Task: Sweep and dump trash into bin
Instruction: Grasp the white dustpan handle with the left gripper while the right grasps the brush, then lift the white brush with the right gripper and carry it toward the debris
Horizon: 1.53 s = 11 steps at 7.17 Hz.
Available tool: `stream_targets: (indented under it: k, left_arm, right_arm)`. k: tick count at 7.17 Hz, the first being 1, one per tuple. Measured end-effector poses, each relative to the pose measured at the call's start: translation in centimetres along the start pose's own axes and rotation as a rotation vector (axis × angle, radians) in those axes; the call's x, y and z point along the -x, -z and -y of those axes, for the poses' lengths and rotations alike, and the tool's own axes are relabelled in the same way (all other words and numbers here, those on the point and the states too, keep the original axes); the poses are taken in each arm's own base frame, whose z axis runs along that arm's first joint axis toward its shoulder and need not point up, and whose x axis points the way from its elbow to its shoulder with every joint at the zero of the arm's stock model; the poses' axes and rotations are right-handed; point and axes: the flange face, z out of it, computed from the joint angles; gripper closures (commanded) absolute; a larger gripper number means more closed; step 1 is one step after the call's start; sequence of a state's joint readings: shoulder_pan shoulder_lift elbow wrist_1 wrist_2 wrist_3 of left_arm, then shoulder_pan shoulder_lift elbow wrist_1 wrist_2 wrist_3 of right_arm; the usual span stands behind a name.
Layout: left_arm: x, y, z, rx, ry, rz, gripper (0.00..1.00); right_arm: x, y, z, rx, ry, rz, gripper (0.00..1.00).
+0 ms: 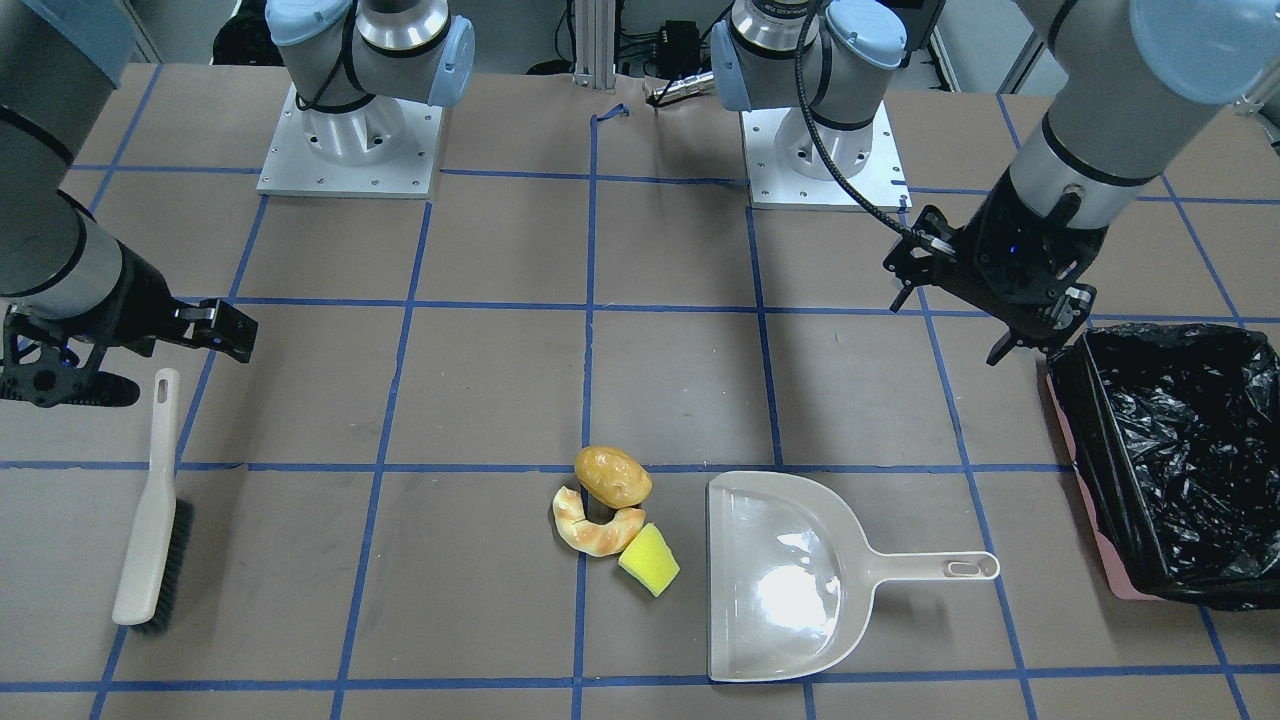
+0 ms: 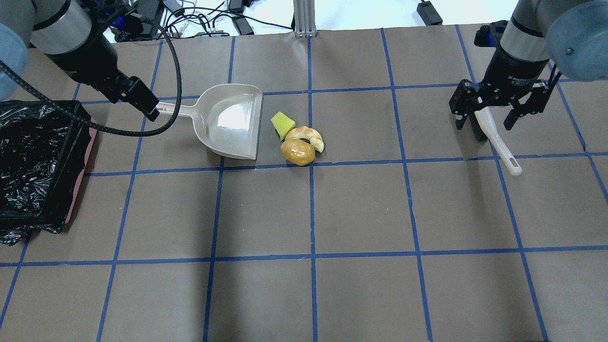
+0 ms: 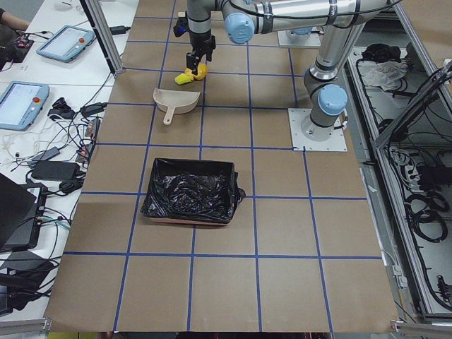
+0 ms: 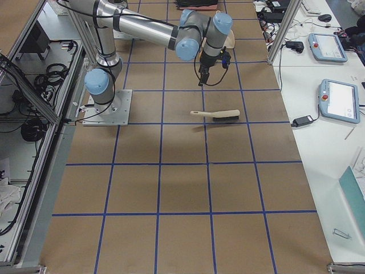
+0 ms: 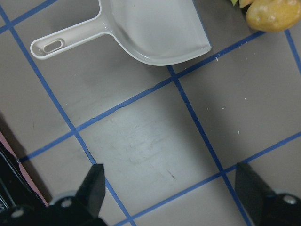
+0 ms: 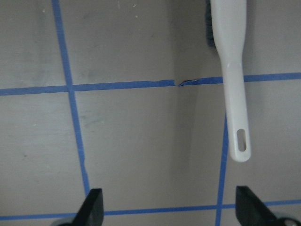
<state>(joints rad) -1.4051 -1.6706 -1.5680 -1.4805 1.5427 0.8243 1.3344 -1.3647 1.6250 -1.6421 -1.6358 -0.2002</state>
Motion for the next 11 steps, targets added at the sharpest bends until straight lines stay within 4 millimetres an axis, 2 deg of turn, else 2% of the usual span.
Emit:
stream_targets:
  k: [2, 4, 5, 7, 8, 11]
  left_arm:
    - [3.4, -3.6, 1.2, 0.015, -0.23, -0.016, 0.0]
    - [5.9, -6.4, 3.2, 0.017, -0.484, -0.026, 0.0]
    - [7.0, -8.1, 4.3, 0.018, -0.59, -0.033, 0.0]
    - [8.7, -11.0, 6.3, 0.008, -0.769, -0.015, 0.0]
    - [8.7, -12.1, 7.2, 0.007, -0.831, -0.011, 0.0]
    - [7.5, -14.0, 9.3, 0.009, -0.927, -0.005, 0.0]
  right_arm:
    - [-3.6, -3.3, 2.4, 0.003, 0.078, -0.05, 0.04]
    - [-7.9, -7.9, 3.2, 0.002, 0.167, -0.041, 0.03]
    - [-8.8, -9.8, 3.3, 0.014, 0.184, -0.027, 0.04]
    - [-9.1, -12.5, 3.5, 0.058, 0.206, -0.001, 0.07]
    - [-9.0, -13.0, 3.4, 0.068, 0.212, 0.003, 0.15]
    - [-8.7, -13.4, 3.4, 0.078, 0.251, 0.005, 0.51]
